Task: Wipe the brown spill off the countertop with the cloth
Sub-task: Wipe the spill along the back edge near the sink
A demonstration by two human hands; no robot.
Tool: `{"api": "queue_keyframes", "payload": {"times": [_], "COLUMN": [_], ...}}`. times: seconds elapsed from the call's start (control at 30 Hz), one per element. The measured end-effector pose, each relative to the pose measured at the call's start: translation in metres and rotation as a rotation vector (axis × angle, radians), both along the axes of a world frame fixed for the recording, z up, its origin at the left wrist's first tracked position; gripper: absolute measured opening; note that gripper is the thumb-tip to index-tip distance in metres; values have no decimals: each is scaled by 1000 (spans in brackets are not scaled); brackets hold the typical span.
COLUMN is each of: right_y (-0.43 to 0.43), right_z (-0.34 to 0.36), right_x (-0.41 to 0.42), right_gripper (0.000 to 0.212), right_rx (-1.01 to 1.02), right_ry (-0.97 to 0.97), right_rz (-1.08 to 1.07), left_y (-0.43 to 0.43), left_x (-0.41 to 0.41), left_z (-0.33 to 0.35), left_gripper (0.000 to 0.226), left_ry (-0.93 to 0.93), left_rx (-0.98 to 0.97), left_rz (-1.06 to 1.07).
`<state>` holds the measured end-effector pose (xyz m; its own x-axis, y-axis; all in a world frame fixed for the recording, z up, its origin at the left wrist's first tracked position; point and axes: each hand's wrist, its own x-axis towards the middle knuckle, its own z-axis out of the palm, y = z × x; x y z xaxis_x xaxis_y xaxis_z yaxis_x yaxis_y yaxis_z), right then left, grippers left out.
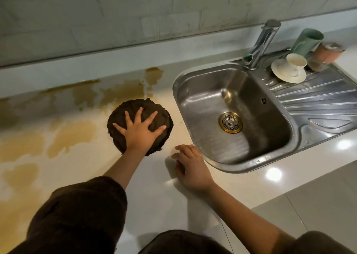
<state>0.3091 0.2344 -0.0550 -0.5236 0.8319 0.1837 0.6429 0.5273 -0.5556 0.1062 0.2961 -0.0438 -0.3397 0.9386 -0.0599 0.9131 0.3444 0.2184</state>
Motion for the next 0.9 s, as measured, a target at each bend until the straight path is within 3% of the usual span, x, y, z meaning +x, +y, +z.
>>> {"api": "queue_keyframes", "payload": {"times": [0.3,0.5,0.67,0.9], "right_y": [3,2,3,2], "right_z": [-4,-5,-4,-4], "right_x": [1,1,-1,0], "right_gripper": [26,24,30,27], "right_rx": [22,6,13,-14], "right_ry": [-49,-33,-63,-52], "right_rz": [22,14,17,11], "left_y": [8,8,29,14], "left_x": [15,-26,4,2], "left_z": [-1,-4,1,-5], "left_gripper": [59,58,63,62], "left_ry": [33,-17,5,45], "left_rx": [37,40,-30,25], "left_rz": [-226,30,203,-92]}}
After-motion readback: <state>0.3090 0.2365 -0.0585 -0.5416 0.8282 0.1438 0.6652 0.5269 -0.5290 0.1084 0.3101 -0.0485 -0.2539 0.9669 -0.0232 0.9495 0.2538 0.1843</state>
